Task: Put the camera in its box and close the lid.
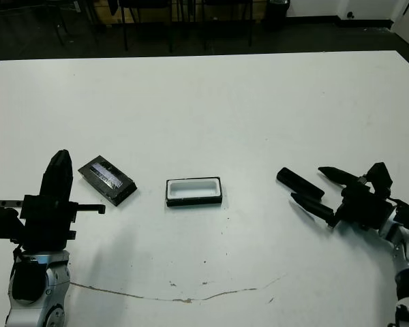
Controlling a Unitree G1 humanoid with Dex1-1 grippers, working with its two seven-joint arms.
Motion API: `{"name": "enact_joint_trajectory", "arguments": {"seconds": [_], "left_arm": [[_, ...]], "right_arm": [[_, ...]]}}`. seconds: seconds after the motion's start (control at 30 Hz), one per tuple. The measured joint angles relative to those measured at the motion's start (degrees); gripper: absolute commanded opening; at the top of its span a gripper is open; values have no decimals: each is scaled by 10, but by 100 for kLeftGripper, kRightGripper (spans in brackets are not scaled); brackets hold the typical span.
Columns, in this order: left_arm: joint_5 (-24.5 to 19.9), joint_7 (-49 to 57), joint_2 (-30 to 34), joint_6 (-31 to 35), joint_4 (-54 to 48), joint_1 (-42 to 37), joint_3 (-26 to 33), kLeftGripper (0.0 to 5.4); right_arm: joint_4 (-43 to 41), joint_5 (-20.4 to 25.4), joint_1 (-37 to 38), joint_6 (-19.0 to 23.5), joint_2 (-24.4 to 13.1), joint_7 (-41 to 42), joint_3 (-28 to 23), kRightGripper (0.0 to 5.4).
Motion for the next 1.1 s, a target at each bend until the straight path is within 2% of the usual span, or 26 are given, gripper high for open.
{"name": "enact_joint_trajectory", "arguments": {"seconds": [0.13, 0.23, 0.4, 0.57, 0.67, 0.73, 0.87, 1.0, 1.1], "left_arm": [[0, 0, 0, 0, 0, 0, 0, 0], [0, 0, 0, 0, 0, 1, -1, 0], [0, 0, 0, -1, 0, 1, -1, 0], [1, 1, 0, -1, 1, 1, -1, 0], [3, 2, 0, 0, 1, 1, -2, 0], [3, 2, 0, 0, 1, 1, -2, 0], [2, 2, -1, 0, 0, 2, -2, 0], [1, 2, -1, 0, 0, 2, -2, 0], [3, 4, -1, 4, -3, 2, -2, 0]], "right_arm": [[0, 2, -1, 4, 0, -2, -1, 539], [-33, -3, 13, 23, 0, -25, 1, 508], [-72, -26, 31, 25, -6, -48, 14, 419], [-10, -52, -5, -14, -25, -32, 37, 325], [16, -53, -20, -29, -30, 7, 43, 270], [-28, -50, -2, -1, -37, 6, 44, 234], [-177, -43, 64, 102, -58, -12, 45, 159], [-205, -43, 77, 135, -67, -24, 45, 88], [-266, -57, 93, 172, -77, -62, 45, 53]]}}
